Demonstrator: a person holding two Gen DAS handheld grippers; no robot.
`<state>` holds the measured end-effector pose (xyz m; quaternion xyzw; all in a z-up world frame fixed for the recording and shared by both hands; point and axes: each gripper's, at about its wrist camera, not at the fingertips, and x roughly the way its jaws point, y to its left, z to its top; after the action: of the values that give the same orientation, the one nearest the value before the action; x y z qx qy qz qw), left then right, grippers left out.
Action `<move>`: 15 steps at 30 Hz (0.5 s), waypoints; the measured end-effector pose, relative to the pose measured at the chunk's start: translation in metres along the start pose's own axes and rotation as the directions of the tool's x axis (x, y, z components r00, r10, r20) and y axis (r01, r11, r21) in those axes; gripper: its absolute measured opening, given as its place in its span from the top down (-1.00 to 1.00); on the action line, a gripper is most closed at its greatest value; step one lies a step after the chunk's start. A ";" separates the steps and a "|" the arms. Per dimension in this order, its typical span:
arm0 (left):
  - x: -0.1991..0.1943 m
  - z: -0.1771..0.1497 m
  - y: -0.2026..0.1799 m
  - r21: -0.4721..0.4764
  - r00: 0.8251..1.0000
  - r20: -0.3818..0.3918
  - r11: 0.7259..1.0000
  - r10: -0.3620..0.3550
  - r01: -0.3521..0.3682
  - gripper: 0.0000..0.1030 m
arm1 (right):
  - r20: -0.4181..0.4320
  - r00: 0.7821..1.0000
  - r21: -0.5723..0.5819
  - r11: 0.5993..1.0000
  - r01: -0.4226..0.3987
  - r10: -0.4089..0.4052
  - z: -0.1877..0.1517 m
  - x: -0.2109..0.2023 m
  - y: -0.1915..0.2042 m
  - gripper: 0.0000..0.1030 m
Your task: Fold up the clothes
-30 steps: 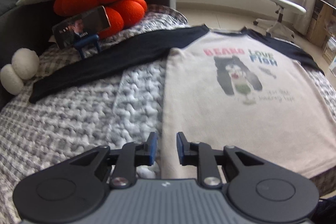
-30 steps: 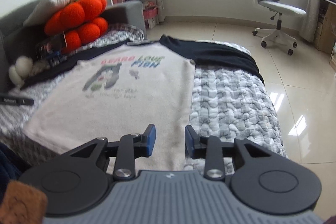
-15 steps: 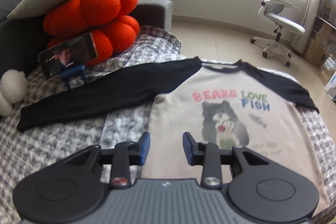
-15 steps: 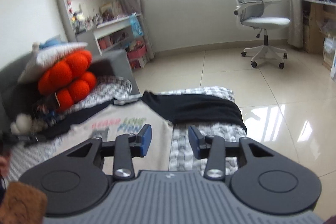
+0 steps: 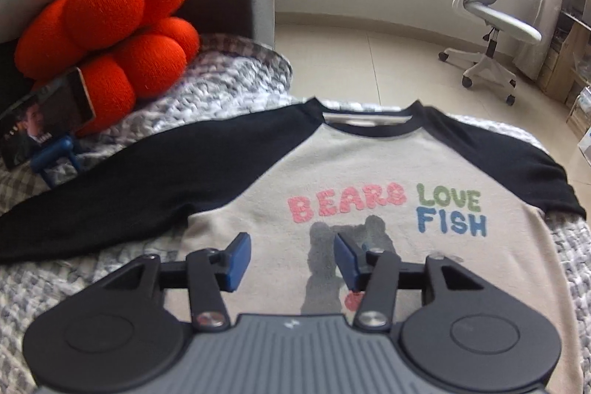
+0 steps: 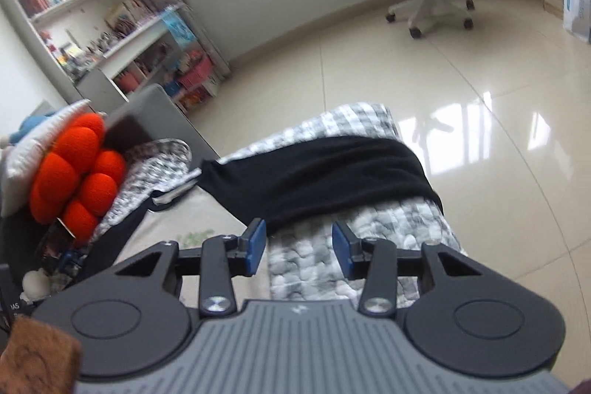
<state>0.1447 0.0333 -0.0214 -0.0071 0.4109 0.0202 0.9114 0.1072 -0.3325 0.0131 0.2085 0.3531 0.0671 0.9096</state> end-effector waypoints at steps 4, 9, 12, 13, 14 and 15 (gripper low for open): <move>0.021 0.008 -0.002 0.002 1.000 -0.005 1.000 0.009 -0.009 -0.09 | -0.046 0.997 -0.020 0.998 0.062 -0.063 0.000 0.026 -0.006 0.14; 0.052 0.019 -0.001 -0.014 0.999 -0.039 1.000 -0.012 0.011 -0.13 | -0.089 0.993 -0.051 0.996 0.068 -0.073 0.002 0.054 -0.002 0.14; 0.066 0.020 0.003 -0.026 0.999 -0.038 0.999 -0.021 0.020 -0.20 | -0.106 0.992 -0.092 0.994 0.058 -0.068 0.002 0.067 0.008 0.14; 0.067 0.020 0.002 -0.010 0.999 -0.027 1.000 -0.027 0.026 -0.22 | -0.112 0.991 -0.105 0.993 0.055 -0.067 0.001 0.072 0.011 0.14; 0.067 0.020 0.001 0.010 0.999 -0.021 1.000 -0.026 0.026 -0.23 | -0.116 0.991 -0.120 0.991 0.057 -0.071 0.000 0.076 0.013 0.14; 0.067 0.021 0.000 0.012 0.999 -0.019 1.000 -0.027 0.027 -0.23 | -0.122 0.990 -0.133 0.989 0.060 -0.076 -0.001 0.081 0.017 0.14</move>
<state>0.2047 0.0365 -0.0576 -0.0074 0.4196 0.0052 0.9077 0.1666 -0.2953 -0.0304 0.1326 0.4118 0.0717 0.8987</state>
